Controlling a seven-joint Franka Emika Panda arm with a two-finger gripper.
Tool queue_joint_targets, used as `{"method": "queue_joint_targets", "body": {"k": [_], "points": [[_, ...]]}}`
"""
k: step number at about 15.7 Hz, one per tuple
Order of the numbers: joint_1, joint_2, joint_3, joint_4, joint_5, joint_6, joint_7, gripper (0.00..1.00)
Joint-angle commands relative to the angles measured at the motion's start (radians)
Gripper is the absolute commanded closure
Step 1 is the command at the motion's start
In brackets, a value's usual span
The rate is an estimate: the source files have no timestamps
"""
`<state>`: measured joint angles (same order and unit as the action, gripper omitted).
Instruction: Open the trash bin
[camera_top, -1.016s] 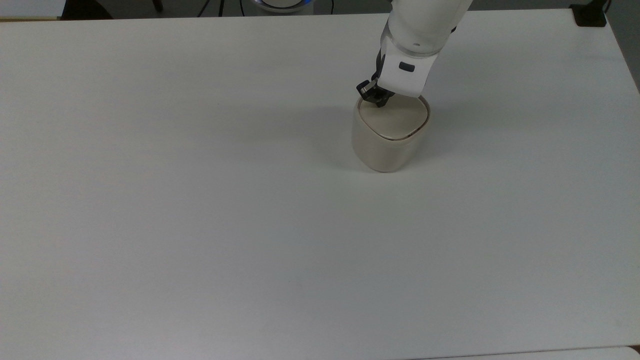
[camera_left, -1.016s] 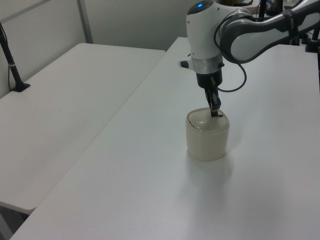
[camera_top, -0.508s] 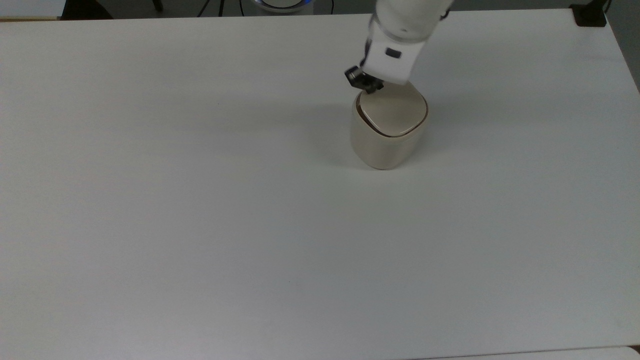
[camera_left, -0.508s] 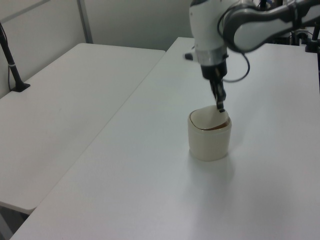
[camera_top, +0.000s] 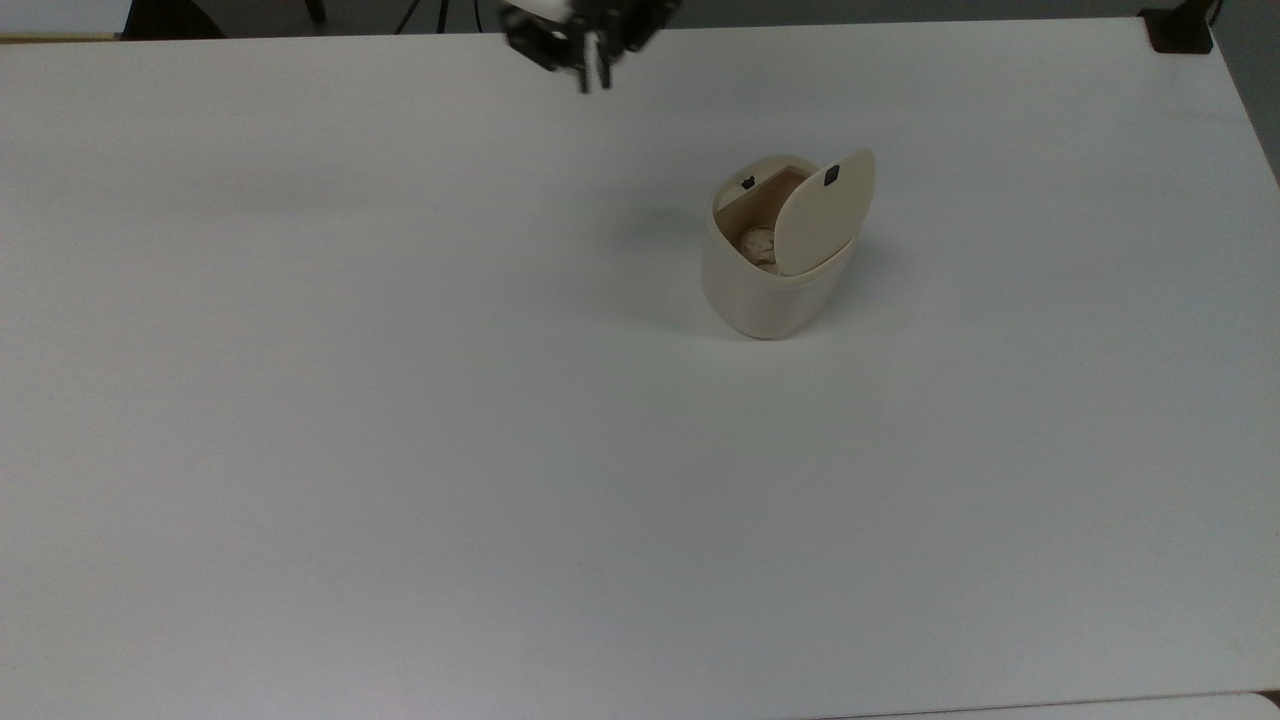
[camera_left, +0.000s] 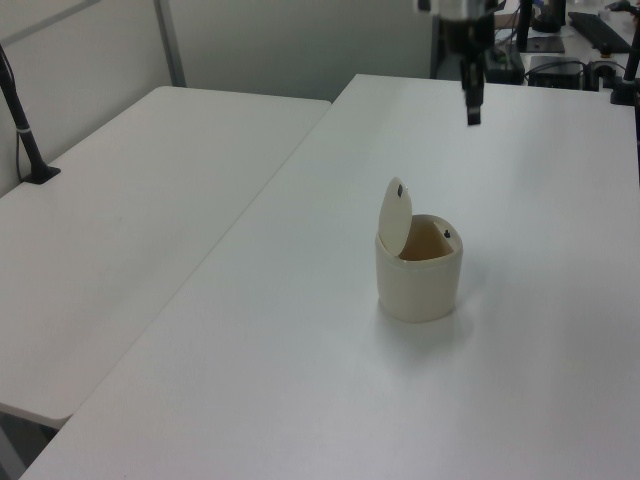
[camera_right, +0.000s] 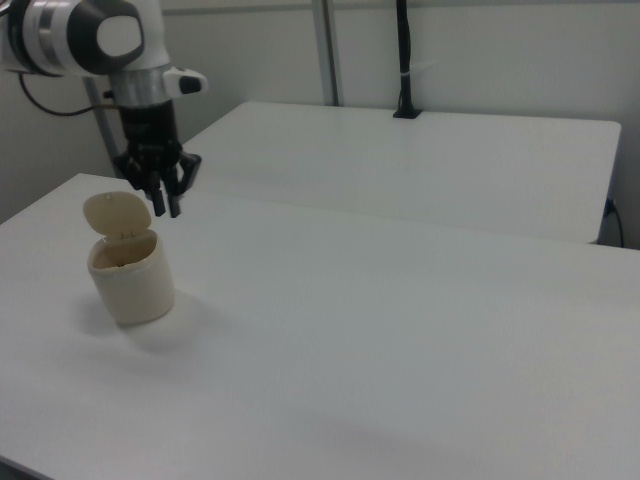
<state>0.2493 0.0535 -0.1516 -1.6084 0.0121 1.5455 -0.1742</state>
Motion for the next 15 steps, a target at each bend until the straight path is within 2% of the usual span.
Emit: {"method": "queue_joint_targets", "body": {"k": [1, 3, 7, 15], "points": [[-0.164, -0.076, 0.072, -0.042, 0.003, -0.005, 0.131, 0.0], [-0.217, -0.084, 0.089, -0.044, 0.0, -0.002, 0.176, 0.0], [-0.248, -0.096, 0.092, -0.042, -0.009, 0.004, 0.183, 0.0], [-0.245, -0.089, 0.087, -0.022, -0.011, -0.015, 0.194, 0.0]]}}
